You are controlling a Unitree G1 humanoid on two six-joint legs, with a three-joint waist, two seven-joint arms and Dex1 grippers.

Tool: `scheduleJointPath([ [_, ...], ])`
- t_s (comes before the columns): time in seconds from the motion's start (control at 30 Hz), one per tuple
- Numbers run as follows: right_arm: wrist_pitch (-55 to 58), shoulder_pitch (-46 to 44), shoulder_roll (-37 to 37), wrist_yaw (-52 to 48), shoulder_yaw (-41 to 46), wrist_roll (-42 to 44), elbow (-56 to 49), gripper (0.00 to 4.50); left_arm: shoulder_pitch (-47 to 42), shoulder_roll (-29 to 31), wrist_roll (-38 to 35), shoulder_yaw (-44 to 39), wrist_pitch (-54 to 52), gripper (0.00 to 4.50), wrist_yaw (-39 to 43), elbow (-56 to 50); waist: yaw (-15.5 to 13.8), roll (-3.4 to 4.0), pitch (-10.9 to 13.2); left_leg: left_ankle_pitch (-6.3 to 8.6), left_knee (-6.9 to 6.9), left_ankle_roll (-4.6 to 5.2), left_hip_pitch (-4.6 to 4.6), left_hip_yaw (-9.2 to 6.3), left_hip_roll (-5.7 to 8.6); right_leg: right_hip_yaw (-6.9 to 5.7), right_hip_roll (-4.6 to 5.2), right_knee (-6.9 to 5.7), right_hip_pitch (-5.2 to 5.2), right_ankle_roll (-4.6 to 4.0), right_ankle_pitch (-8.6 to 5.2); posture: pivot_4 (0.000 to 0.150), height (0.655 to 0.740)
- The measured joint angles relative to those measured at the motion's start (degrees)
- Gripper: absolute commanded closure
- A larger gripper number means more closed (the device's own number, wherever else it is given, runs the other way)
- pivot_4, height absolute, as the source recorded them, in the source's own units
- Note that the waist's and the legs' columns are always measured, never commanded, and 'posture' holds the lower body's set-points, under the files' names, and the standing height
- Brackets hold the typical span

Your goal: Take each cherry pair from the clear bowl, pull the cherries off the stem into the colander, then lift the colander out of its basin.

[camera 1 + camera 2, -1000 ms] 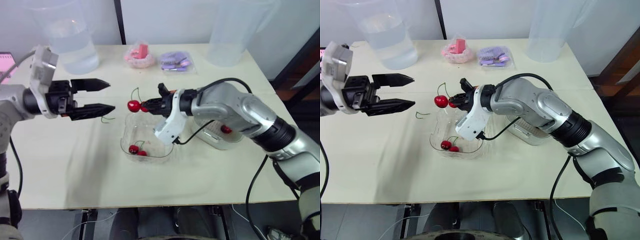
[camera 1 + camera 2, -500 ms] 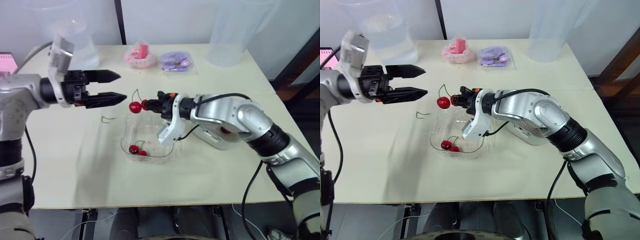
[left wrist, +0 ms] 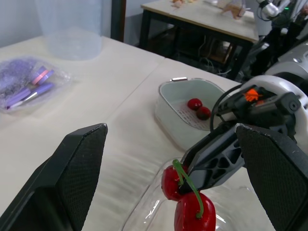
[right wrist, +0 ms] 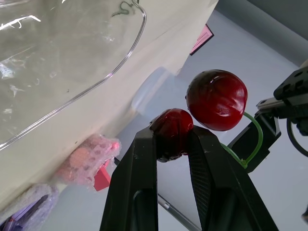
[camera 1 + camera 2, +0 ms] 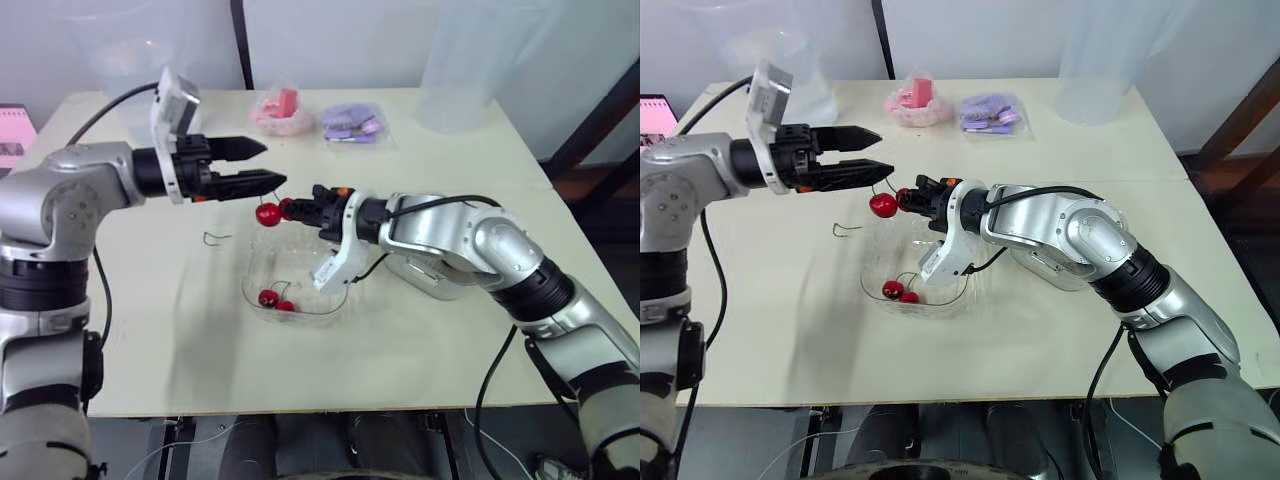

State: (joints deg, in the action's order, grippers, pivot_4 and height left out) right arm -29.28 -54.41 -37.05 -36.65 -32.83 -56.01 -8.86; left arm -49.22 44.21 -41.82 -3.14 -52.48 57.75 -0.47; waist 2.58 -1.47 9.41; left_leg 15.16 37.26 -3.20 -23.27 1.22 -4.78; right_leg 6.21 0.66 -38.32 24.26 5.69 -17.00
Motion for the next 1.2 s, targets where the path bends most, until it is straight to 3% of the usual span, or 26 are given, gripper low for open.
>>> scheduleJointPath([
  [0.07, 0.0, 0.2, 0.0, -0.2, 0.0, 0.0, 0.0, 3.97, -0.1, -0.2, 0.5, 0.6, -0.7, 0.00, -0.6, 0.0, 0.1, 0.00, 0.0, -0.01, -0.01, -0.01, 0.03, 0.00, 0.00, 0.00, -0.01, -0.01, -0.02, 0.00, 0.00, 0.150, 0.7367],
  [0.23, -0.1, 1.2, 0.0, -0.7, 0.0, -0.1, -0.1, 3.98, -0.1, -0.4, 0.4, 1.6, -2.5, 2.24, -0.4, -0.6, 0.0, 0.00, 0.0, -0.02, -0.01, -0.04, 0.03, -0.01, 0.00, 0.00, 0.00, -0.01, -0.03, 0.00, 0.00, 0.150, 0.7367],
  [1.2, -1.3, 2.1, 0.1, -0.7, 0.1, -2.2, -1.2, 3.98, 3.0, 0.9, -1.3, 1.6, -6.8, 2.24, -1.0, -4.3, 0.0, 0.00, 0.0, -0.03, 0.00, -0.05, 0.08, -0.02, 0.01, 0.00, 0.00, -0.02, -0.10, 0.00, 0.00, 0.150, 0.7367],
])
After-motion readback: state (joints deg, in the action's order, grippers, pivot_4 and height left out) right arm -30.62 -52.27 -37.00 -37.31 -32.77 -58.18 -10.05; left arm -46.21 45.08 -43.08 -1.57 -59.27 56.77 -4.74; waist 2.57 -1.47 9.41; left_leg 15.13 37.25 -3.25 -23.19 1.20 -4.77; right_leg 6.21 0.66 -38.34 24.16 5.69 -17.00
